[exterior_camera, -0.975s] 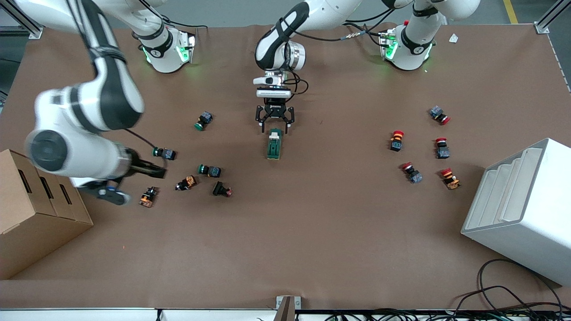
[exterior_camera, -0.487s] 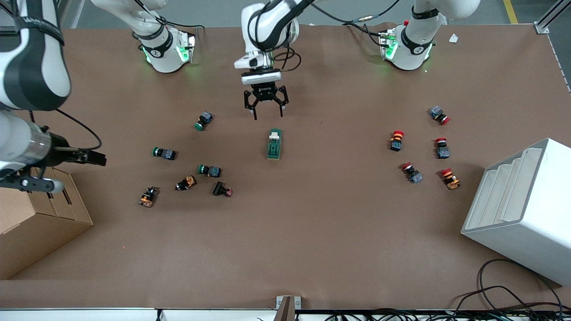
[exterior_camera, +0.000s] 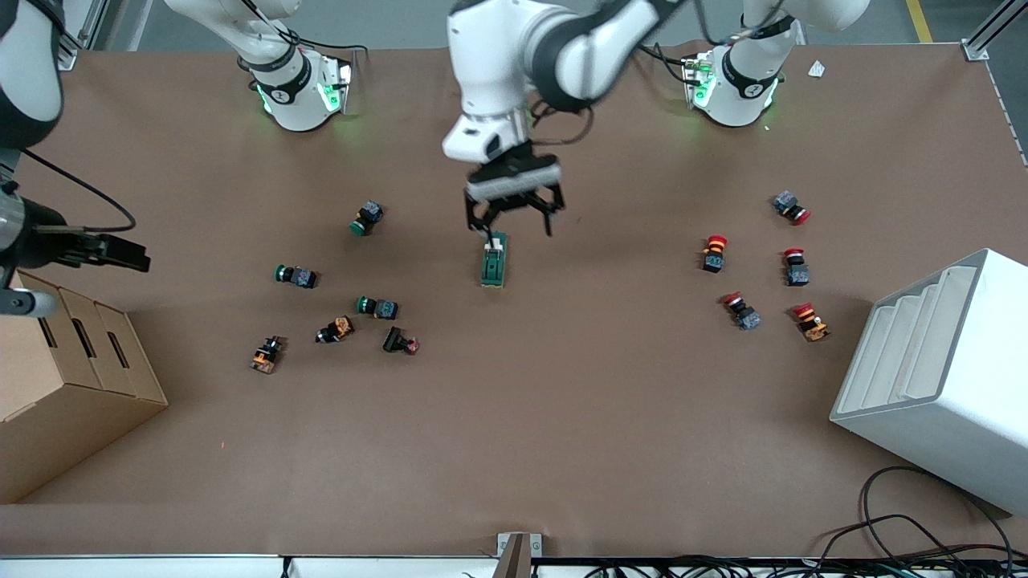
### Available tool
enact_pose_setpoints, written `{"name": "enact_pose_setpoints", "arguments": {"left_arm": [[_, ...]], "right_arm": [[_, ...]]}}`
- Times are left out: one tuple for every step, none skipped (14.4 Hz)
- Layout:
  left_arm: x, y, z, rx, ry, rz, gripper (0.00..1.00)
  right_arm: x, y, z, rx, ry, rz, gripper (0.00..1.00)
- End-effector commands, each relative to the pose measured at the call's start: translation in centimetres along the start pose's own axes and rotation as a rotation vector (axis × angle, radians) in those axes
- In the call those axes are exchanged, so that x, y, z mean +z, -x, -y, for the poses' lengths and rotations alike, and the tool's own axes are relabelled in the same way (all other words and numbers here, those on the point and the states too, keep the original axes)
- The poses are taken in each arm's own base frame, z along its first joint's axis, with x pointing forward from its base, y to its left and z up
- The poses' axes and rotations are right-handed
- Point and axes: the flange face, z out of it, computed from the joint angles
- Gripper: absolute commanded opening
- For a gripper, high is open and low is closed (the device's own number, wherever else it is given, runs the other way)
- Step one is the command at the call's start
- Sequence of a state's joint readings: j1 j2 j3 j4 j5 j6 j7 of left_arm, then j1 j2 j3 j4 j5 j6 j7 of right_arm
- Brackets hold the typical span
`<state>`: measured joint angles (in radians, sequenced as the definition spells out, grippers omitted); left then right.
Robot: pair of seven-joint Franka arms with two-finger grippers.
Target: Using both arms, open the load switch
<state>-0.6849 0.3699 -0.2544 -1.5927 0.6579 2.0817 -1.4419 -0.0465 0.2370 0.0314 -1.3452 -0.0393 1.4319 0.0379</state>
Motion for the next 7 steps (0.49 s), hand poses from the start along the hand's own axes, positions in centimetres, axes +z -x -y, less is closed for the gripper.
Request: {"name": "enact_pose_setpoints", "arguments": {"left_arm": [[0.1,-7.5,3.6,0.026,-0.023,0.061,1.0],[-0.1,-10.5,5.5,0.038,-0.027,0.081,1.0],[-0.1,-13.3,7.6,0.052,-0.025,0.113,1.0],[-0.2,-15.7,9.5,0.05,-0.024,0.128,1.0],[0.2,-17.8,12.0,0.039,-0.038,0.146,1.0],[0.4,-19.9,14.5,0.014,-0.047,0.165,1.0],[0.0,-21.5,16.6,-0.013,-0.047,0.181,1.0]], "right_arm": [[-0.8,0.4,-1.5,-0.01,0.008,0.002,1.0],[-0.8,0.4,-2.0,-0.007,0.005,0.002,1.0],[-1.2,0.5,-2.0,-0.008,0.005,-0.005,1.0],[-1.3,0.6,-1.9,-0.01,0.005,-0.001,1.0],[-1.4,0.6,-1.9,-0.011,0.005,-0.002,1.0],[-1.4,0.6,-1.8,-0.013,0.005,-0.004,1.0],[-1.5,0.6,-1.6,-0.016,0.005,-0.006,1.0]]}}
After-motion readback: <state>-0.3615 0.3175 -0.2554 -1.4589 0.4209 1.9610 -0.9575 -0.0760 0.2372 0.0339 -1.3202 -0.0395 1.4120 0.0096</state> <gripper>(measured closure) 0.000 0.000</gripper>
